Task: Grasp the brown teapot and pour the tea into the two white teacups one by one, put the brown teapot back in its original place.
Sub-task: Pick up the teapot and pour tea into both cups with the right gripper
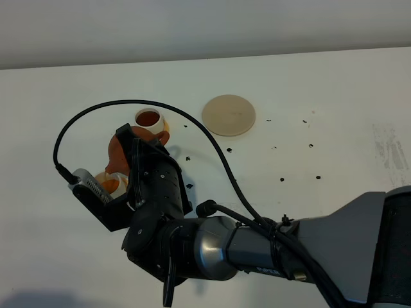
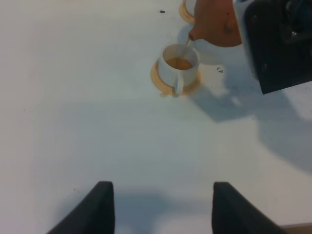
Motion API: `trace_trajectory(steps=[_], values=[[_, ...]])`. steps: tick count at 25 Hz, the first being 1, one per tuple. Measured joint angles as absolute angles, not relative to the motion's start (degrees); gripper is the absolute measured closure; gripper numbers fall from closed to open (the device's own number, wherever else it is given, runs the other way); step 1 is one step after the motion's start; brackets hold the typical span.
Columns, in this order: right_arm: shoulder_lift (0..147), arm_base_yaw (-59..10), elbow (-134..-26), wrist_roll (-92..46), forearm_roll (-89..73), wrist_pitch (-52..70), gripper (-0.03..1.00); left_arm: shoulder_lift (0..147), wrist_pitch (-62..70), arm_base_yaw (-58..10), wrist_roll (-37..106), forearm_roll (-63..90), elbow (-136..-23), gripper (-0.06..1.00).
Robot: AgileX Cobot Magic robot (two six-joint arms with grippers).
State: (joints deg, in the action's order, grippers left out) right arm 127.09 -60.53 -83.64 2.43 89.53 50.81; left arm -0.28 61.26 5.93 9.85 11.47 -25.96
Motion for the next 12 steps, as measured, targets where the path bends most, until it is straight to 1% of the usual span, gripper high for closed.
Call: trace_trajectory(steps=[12], values=[[127.09,-60.53,-83.64,0.78,90.23,51.05,0.86,-0.28,61.26,5.93,9.85,11.47,-25.96,0.51]])
